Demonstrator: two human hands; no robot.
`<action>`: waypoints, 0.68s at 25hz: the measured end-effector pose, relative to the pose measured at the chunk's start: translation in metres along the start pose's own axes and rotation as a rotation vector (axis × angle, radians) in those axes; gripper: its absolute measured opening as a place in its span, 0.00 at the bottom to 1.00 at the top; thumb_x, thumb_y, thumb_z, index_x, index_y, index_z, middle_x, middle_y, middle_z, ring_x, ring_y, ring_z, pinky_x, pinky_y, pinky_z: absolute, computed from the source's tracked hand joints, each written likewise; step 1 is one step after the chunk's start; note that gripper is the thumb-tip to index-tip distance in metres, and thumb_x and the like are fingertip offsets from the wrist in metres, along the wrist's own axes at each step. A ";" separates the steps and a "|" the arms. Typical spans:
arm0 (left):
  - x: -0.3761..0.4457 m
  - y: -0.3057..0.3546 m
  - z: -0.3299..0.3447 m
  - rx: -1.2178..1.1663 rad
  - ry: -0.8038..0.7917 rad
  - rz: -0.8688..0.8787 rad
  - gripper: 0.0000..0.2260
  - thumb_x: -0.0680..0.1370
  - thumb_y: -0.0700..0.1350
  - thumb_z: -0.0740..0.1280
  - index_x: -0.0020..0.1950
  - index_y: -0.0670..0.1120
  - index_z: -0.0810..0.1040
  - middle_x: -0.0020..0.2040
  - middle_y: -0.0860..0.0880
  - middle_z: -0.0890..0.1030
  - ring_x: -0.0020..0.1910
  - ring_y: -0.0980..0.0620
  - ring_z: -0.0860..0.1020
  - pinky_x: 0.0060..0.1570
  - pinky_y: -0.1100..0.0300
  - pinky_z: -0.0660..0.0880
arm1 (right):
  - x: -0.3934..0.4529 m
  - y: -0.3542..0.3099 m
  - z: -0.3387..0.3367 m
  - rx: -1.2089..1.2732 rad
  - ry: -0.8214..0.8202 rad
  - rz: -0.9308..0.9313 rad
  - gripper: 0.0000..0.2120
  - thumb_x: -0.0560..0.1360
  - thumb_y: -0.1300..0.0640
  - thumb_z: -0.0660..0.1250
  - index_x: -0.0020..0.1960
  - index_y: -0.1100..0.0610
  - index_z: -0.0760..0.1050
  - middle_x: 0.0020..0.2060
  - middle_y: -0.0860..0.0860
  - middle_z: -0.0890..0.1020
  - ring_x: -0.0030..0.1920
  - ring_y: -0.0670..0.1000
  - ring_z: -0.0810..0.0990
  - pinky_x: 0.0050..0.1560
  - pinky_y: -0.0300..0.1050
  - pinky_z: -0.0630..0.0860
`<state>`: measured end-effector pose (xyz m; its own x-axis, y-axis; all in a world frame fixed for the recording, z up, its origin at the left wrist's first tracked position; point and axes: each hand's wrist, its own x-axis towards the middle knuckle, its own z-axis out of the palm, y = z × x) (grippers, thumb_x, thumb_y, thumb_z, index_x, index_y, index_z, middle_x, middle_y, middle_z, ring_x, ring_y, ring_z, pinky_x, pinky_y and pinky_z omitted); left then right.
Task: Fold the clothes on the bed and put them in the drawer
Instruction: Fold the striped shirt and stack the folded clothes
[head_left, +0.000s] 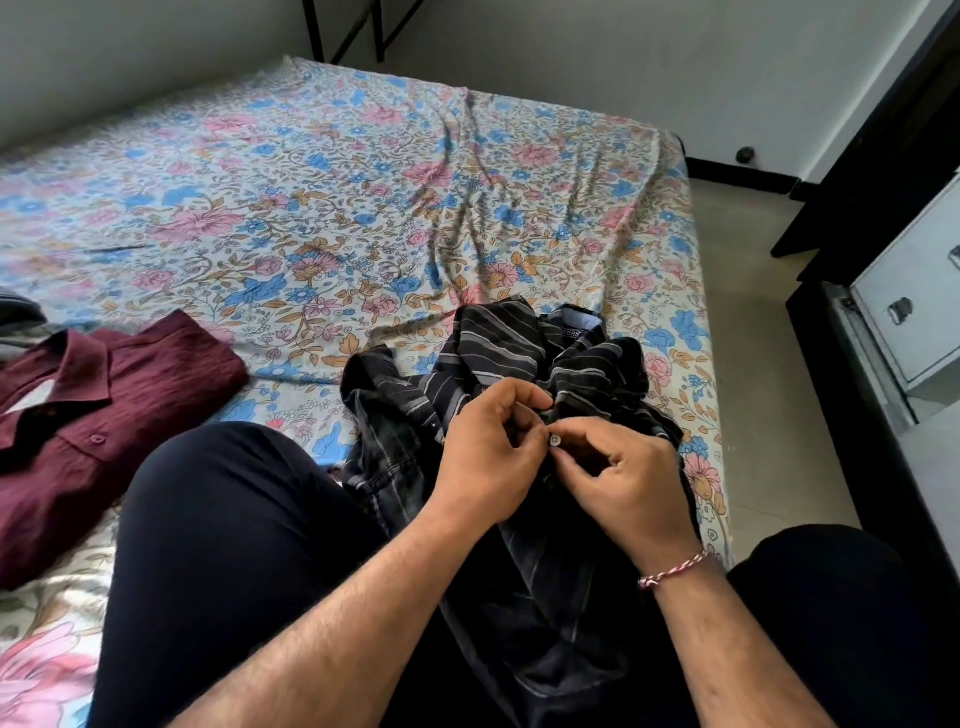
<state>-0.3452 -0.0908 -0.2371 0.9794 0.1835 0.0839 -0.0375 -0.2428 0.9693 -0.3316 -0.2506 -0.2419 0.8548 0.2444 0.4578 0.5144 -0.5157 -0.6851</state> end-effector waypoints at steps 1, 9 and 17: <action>0.000 -0.001 0.001 -0.055 0.002 -0.019 0.12 0.76 0.34 0.71 0.52 0.51 0.81 0.39 0.47 0.84 0.36 0.51 0.80 0.43 0.58 0.77 | -0.001 0.000 0.002 0.076 0.025 0.063 0.09 0.72 0.65 0.78 0.50 0.54 0.87 0.44 0.43 0.88 0.46 0.40 0.86 0.49 0.32 0.79; -0.012 0.003 0.004 -0.112 -0.041 0.056 0.20 0.74 0.35 0.70 0.62 0.54 0.80 0.47 0.54 0.84 0.46 0.59 0.81 0.50 0.63 0.78 | -0.012 -0.001 0.028 0.926 0.200 0.658 0.09 0.76 0.60 0.73 0.54 0.61 0.82 0.51 0.61 0.86 0.56 0.64 0.84 0.62 0.57 0.79; 0.020 0.023 -0.053 0.670 -0.035 0.421 0.05 0.82 0.48 0.68 0.56 0.58 0.80 0.47 0.62 0.82 0.44 0.55 0.80 0.46 0.54 0.80 | 0.001 -0.011 -0.033 0.050 -0.215 0.263 0.11 0.73 0.52 0.79 0.51 0.42 0.81 0.35 0.40 0.81 0.35 0.40 0.78 0.38 0.31 0.73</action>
<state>-0.3366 -0.0424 -0.2012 0.9153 -0.0788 0.3949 -0.2902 -0.8090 0.5112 -0.3387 -0.2714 -0.2155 0.9508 0.2784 0.1357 0.2725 -0.5442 -0.7934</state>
